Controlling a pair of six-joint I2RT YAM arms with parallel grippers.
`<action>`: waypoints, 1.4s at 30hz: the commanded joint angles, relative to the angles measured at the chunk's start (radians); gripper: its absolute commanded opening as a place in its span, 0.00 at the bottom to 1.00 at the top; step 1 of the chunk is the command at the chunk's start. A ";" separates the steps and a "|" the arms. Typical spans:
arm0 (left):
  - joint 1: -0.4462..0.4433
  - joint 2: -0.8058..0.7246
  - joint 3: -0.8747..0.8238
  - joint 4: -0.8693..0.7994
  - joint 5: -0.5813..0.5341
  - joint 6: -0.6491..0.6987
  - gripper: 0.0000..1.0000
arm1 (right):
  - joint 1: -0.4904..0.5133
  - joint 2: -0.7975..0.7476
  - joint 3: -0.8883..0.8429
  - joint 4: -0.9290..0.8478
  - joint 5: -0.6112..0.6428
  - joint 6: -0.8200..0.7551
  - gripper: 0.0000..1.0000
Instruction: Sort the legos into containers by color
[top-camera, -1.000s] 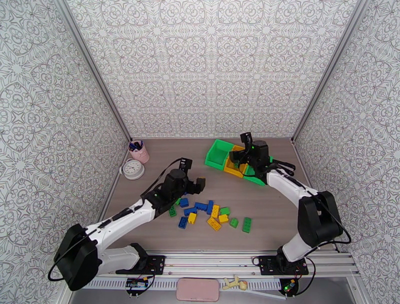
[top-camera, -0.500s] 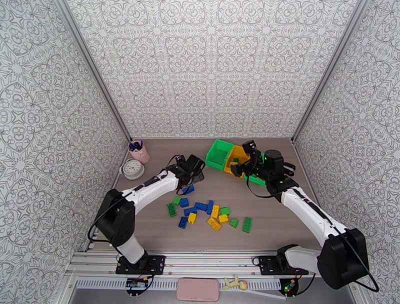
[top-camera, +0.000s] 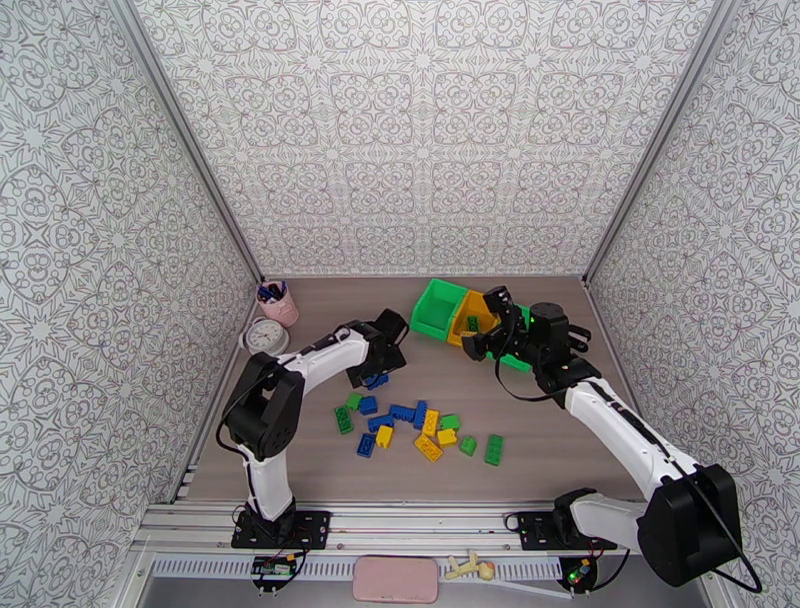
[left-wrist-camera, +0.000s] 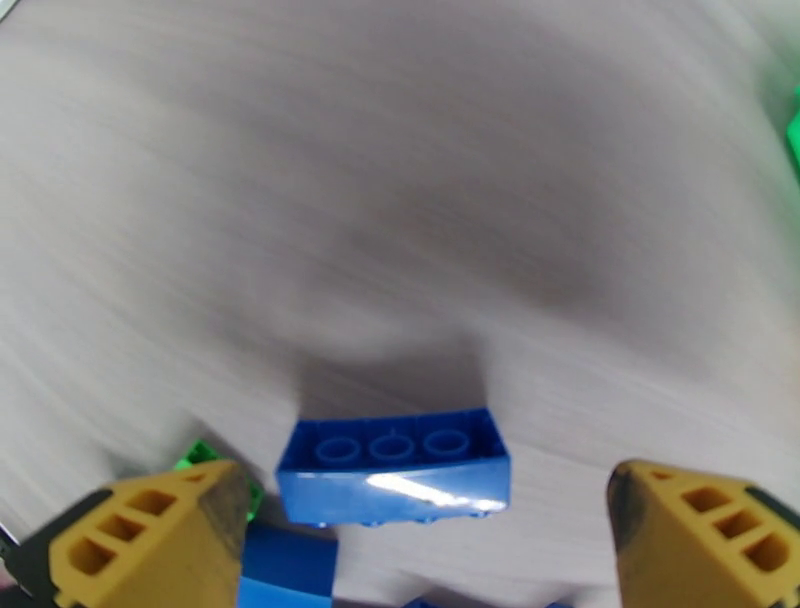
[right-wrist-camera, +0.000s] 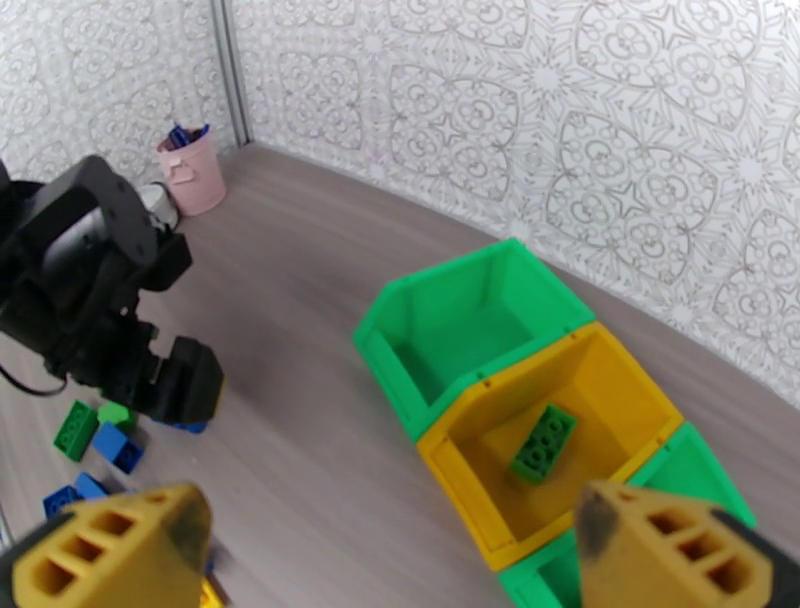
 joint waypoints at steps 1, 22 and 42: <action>0.012 0.039 0.029 -0.013 0.047 0.023 0.95 | 0.007 -0.008 -0.010 -0.018 -0.024 -0.006 0.99; 0.016 0.062 0.039 -0.017 0.056 0.012 0.70 | 0.007 -0.014 -0.017 -0.009 -0.013 -0.010 1.00; 0.011 -0.015 0.161 0.386 0.162 0.102 0.64 | 0.006 -0.096 -0.120 0.147 0.047 0.064 0.99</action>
